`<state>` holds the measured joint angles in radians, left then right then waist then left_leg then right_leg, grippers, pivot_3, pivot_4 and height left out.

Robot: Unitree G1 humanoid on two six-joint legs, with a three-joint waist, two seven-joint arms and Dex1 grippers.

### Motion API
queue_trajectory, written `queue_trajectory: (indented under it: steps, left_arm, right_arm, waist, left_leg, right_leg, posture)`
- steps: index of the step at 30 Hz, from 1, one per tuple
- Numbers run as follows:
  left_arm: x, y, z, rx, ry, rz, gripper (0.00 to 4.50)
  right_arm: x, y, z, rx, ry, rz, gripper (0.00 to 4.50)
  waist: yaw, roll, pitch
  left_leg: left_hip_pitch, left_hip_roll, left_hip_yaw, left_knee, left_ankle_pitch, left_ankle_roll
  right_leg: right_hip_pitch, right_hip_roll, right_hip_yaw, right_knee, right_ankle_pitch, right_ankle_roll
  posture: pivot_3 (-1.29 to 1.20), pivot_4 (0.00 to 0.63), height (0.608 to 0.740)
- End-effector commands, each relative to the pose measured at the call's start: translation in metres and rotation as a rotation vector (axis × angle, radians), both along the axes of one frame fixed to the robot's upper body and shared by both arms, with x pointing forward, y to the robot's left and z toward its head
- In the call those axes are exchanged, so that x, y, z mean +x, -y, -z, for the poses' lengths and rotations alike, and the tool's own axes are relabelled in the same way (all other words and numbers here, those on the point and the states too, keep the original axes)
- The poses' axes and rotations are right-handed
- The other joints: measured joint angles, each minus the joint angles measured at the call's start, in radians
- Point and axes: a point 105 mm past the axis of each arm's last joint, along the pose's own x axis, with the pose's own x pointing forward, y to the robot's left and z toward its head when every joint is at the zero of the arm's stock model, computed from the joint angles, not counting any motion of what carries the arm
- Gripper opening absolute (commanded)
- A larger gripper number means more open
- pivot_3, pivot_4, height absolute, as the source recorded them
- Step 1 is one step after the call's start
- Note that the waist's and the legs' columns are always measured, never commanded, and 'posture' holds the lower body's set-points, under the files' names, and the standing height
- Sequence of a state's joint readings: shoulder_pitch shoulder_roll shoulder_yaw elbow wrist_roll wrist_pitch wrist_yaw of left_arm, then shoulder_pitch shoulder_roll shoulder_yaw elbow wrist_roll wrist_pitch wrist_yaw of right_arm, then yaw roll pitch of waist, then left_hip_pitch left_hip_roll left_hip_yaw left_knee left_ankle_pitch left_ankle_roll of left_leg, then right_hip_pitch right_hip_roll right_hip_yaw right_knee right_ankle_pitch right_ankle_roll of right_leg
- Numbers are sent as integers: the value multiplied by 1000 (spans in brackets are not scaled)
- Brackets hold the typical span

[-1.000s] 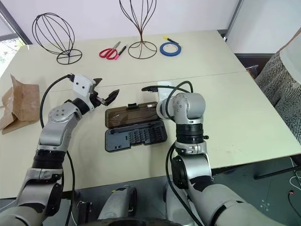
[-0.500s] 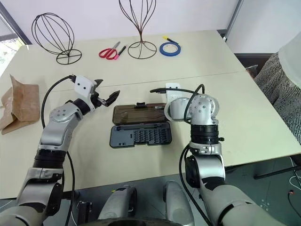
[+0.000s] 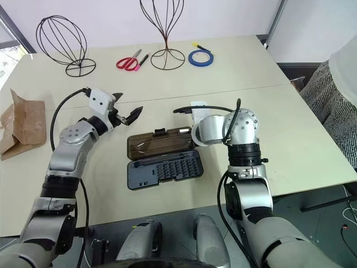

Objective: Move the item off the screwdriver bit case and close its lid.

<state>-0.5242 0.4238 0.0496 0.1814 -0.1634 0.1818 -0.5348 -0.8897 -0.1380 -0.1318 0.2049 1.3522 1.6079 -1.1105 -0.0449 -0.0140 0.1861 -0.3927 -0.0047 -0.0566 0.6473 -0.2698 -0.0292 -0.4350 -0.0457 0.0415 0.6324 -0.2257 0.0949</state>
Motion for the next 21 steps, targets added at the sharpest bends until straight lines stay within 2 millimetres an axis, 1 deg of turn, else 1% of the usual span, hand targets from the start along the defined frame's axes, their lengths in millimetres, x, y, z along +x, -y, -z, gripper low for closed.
queue_trajectory:
  steps: [1, 4, 6, 7, 11, 12, 15, 16, 20, 21]
  left_arm:
    - [-2, 3, -13, 8, 56, 12, 4500]
    - [-2, 3, -13, 7, 56, 12, 4500]
    - [-2, 3, -13, 6, 56, 12, 4500]
    - [-2, 4, -12, 5, 55, 14, 4500]
    - [-3, 4, -12, 2, 53, 20, 4500]
    - [-4, 5, -12, -8, 50, 23, 4500]
    - [-6, 4, -12, -62, 29, 26, 4500]
    - [-9, 4, -12, -75, 20, 36, 4500]
    - [-24, 7, -11, -102, -17, 87, 4500]
    - [-29, 8, -13, -110, -24, 109, 4500]
  right_arm:
    - [1, -4, -12, 8, 32, -28, 1256]
    - [1, -2, -12, 2, 32, -20, 2851]
    - [2, 0, -13, -1, 34, -12, 3793]
    - [2, 1, -14, -2, 37, -7, 4430]
    - [4, 5, -20, -3, 64, 4, 4430]
    - [6, 8, -25, -12, 90, 11, 4430]
    - [12, 15, -49, -36, 199, 3, 4430]
    - [14, 14, -61, -34, 255, -1, 4430]
    - [21, 15, -95, -7, 432, -2, 4430]
    - [23, 16, -103, -29, 486, -9, 4430]
  waist:
    - [0, 0, 0]
    - [0, 0, 0]
    - [0, 0, 0]
    - [0, 0, 0]
    - [0, 0, 0]
    - [0, 0, 0]
    - [0, 0, 0]
    - [0, 0, 0]
    - [-2, 0, 1]
    - [-1, 1, 1]
  left_leg:
    - [0, 0, 0, 0, 0, 0]
    - [0, 0, 0, 0, 0, 0]
    - [0, 0, 0, 0, 0, 0]
    - [0, 0, 0, 0, 0, 0]
    - [0, 0, 0, 0, 0, 0]
    - [0, 0, 0, 0, 0, 0]
    - [0, 0, 0, 0, 0, 0]
    - [-1, 0, 0, 0, 0, 0]
    - [-1, 0, 0, 0, -1, 1]
    - [-1, 1, 0, 0, -1, 1]
  right_leg:
    - [0, 0, 0, 0, 0, 0]
    - [0, 0, 0, 0, 0, 0]
    - [0, 0, 0, 0, 0, 0]
    - [0, 0, 0, 0, 0, 0]
    - [0, 0, 0, 0, 0, 0]
    - [0, 0, 0, 0, 0, 0]
    - [0, 0, 0, 0, 0, 0]
    - [0, 0, 0, 0, 0, 0]
    - [0, 1, 0, -1, 0, 0]
    - [-1, 2, 0, -1, 0, 0]
  posture:
    - [0, 150, 740]
    - [0, 150, 740]
    - [0, 150, 740]
    - [0, 150, 740]
    - [0, 150, 740]
    - [0, 150, 740]
    - [0, 150, 740]
    - [0, 150, 740]
    - [0, 150, 740]
    - [0, 150, 740]
